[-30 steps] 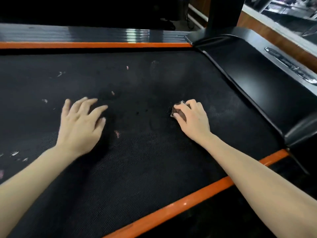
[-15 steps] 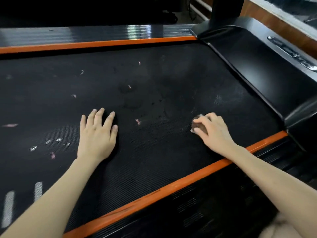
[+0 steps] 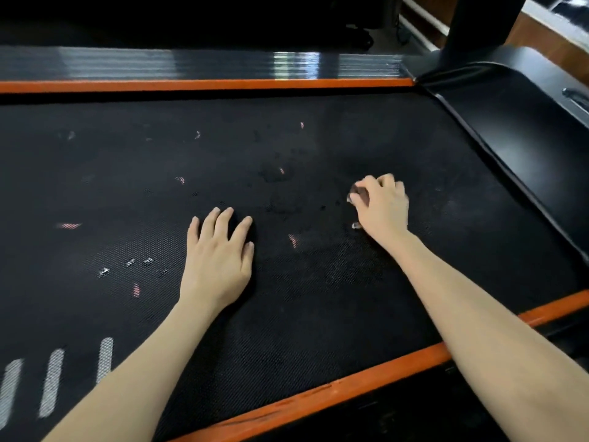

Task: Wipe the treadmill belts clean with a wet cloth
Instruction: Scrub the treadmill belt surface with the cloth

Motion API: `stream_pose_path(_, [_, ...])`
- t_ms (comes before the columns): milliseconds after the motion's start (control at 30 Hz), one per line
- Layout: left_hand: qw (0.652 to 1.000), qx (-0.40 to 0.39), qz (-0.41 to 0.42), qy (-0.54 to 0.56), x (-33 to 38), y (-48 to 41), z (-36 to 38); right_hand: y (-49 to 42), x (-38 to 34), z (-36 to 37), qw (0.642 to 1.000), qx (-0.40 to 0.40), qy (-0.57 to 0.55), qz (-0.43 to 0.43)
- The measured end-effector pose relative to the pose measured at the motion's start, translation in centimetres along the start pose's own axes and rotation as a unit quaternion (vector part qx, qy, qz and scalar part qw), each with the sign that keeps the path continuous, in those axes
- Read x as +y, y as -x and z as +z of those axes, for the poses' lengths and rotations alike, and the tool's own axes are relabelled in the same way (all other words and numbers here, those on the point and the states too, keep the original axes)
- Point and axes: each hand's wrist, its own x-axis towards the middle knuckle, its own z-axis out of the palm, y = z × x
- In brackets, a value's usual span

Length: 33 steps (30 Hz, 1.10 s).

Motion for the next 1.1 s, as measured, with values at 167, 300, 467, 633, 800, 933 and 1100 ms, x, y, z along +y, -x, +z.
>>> stream_pose_path(167, [1.000,-0.005,-0.002,0.001,0.1,0.0,-0.1,7.4,-4.8,-1.3,0.982,-0.011,-0.093,-0.164])
stream_pose_path(300, [1.000,-0.006,-0.003,0.001,0.0,0.0,-0.2,10.9,-5.5,-2.4,0.912,-0.105,-0.148,-0.369])
stream_pose_path(467, [1.000,-0.009,-0.004,0.000,0.0,0.0,-0.1,0.9,-5.1,0.7,0.989,0.011,-0.061,-0.131])
stream_pose_path(633, [1.000,-0.003,0.000,0.001,0.1,-0.1,-0.2,6.8,-7.9,-0.4,0.975,0.002,-0.125,-0.183])
stream_pose_path(800, [1.000,-0.001,0.000,0.003,0.0,0.0,-0.2,11.0,-6.9,-1.9,0.919,-0.077,-0.168,-0.348])
stream_pose_path(933, [1.000,-0.011,-0.009,0.009,0.0,-0.1,-0.2,2.6,-8.7,0.9,0.974,0.019,-0.100,-0.201])
stream_pose_path(1100, [1.000,-0.011,-0.013,0.005,0.1,-0.1,-0.4,6.0,-9.9,0.5,0.975,0.022,-0.124,-0.185])
